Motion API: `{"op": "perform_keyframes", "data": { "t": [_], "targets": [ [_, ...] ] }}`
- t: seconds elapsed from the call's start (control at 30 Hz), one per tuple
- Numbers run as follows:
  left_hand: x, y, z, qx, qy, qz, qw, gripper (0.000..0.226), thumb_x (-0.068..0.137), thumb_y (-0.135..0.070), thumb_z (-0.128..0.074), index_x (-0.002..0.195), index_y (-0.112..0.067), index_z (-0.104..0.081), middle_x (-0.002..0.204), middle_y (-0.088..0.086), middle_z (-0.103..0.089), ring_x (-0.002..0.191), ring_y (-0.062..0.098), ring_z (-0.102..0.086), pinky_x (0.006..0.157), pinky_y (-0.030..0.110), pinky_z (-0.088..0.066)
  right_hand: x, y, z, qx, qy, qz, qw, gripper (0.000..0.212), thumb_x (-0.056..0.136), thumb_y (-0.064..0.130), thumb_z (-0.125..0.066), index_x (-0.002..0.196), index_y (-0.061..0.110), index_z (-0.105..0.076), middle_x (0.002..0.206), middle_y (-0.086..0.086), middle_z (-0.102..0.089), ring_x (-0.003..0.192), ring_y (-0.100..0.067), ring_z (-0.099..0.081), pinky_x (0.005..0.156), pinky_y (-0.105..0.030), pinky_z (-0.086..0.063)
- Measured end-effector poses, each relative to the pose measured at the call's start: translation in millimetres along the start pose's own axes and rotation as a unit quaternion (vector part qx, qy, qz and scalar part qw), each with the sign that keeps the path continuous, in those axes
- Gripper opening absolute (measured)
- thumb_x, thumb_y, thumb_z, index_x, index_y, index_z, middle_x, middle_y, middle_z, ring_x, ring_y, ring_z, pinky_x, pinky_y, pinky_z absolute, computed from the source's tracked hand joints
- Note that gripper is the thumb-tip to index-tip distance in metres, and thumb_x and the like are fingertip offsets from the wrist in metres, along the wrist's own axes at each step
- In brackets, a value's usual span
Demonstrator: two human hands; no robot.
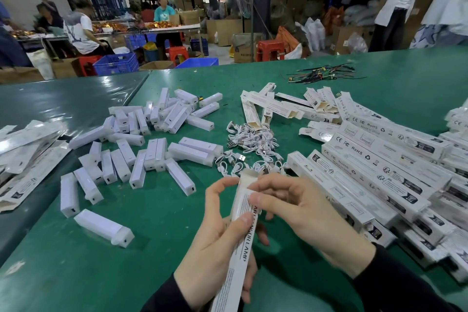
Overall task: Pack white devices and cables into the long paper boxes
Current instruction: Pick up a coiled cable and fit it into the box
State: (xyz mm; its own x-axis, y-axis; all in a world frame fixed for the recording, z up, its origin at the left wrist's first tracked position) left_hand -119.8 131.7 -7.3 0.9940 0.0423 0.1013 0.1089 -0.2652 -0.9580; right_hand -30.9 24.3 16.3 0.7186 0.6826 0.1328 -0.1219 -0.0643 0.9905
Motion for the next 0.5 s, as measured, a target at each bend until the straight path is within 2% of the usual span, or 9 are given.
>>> {"op": "perform_keyframes", "data": {
  "t": [0.07, 0.13, 0.23, 0.33, 0.4, 0.43, 0.5],
  "targets": [
    [-0.4, 0.3, 0.2, 0.007, 0.002, 0.002, 1.0, 0.028, 0.089, -0.03, -0.052, 0.107, -0.05, -0.046, 0.084, 0.022, -0.062, 0.032, 0.022, -0.05, 0.035, 0.026, -0.046, -0.9, -0.2, -3.7, 0.01, 0.005, 0.001, 1.0, 0.022, 0.069, 0.028, -0.075, 0.085, 0.013, -0.074, 0.07, 0.005, -0.069, 0.06, -0.005, -0.059, 0.06, -0.016, -0.048],
    [-0.1, 0.6, 1.4, 0.015, -0.002, 0.001, 1.0, 0.028, 0.09, -0.031, -0.056, 0.11, -0.047, -0.046, 0.085, 0.023, -0.062, 0.033, 0.023, -0.05, 0.035, 0.026, -0.046, 0.8, -1.5, 0.4, 0.023, -0.024, -0.004, 0.999, 0.036, 0.061, 0.026, -0.08, 0.093, 0.011, -0.069, 0.074, 0.002, -0.07, 0.062, -0.01, -0.061, 0.059, -0.018, -0.049],
    [-0.5, 0.6, 3.4, 0.018, -0.008, -0.004, 1.0, 0.036, 0.082, -0.035, -0.065, 0.112, -0.045, -0.047, 0.083, 0.024, -0.062, 0.033, 0.024, -0.05, 0.035, 0.026, -0.046, 2.9, -3.4, 5.0, 0.056, -0.041, -0.038, 0.997, 0.062, 0.052, 0.021, -0.084, 0.106, 0.013, -0.057, 0.079, 0.0, -0.07, 0.067, -0.014, -0.064, 0.064, -0.021, -0.052],
    [-0.6, 1.4, 2.7, 0.014, 0.002, -0.007, 1.0, 0.041, 0.08, -0.032, -0.068, 0.114, -0.044, -0.047, 0.082, 0.023, -0.061, 0.033, 0.023, -0.05, 0.036, 0.027, -0.046, 2.5, -4.6, 3.0, 0.066, -0.033, -0.069, 0.995, 0.073, 0.048, 0.022, -0.086, 0.113, 0.013, -0.053, 0.085, -0.005, -0.07, 0.071, -0.017, -0.066, 0.067, -0.024, -0.054],
    [-0.5, -0.6, 2.6, 0.008, 0.01, -0.014, 1.0, 0.04, 0.082, -0.029, -0.067, 0.114, -0.041, -0.047, 0.082, 0.022, -0.061, 0.034, 0.023, -0.05, 0.037, 0.028, -0.047, 3.5, -5.4, 1.2, 0.115, -0.019, -0.097, 0.988, 0.072, 0.054, 0.017, -0.089, 0.116, 0.012, -0.052, 0.086, -0.008, -0.07, 0.071, -0.017, -0.067, 0.064, -0.023, -0.054],
    [-0.2, -2.7, 3.0, 0.006, 0.015, -0.022, 1.0, 0.038, 0.084, -0.028, -0.066, 0.114, -0.04, -0.047, 0.082, 0.021, -0.061, 0.034, 0.023, -0.051, 0.037, 0.028, -0.048, 4.0, -5.1, 0.0, 0.16, -0.006, -0.111, 0.981, 0.065, 0.062, 0.014, -0.089, 0.116, 0.011, -0.053, 0.085, -0.008, -0.071, 0.07, -0.017, -0.067, 0.064, -0.024, -0.055],
    [0.1, -6.2, 3.2, 0.004, 0.022, -0.031, 0.999, 0.033, 0.085, -0.028, -0.065, 0.111, -0.04, -0.048, 0.082, 0.02, -0.062, 0.033, 0.023, -0.051, 0.037, 0.028, -0.048, 4.6, -4.6, -0.8, 0.224, 0.011, -0.138, 0.965, 0.044, 0.073, 0.017, -0.077, 0.112, 0.011, -0.057, 0.084, -0.01, -0.073, 0.068, -0.017, -0.068, 0.064, -0.025, -0.056]
  ]
}}
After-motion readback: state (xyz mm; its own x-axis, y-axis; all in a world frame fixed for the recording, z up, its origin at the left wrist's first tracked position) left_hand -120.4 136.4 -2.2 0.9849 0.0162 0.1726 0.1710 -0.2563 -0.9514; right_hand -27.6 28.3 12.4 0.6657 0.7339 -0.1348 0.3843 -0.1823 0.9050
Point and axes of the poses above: each hand's wrist, its own x-axis towards the middle knuckle, its own z-axis out of the back of the hand, y = z × x, the point moved 4 cm from there along x, towards the middle knuckle
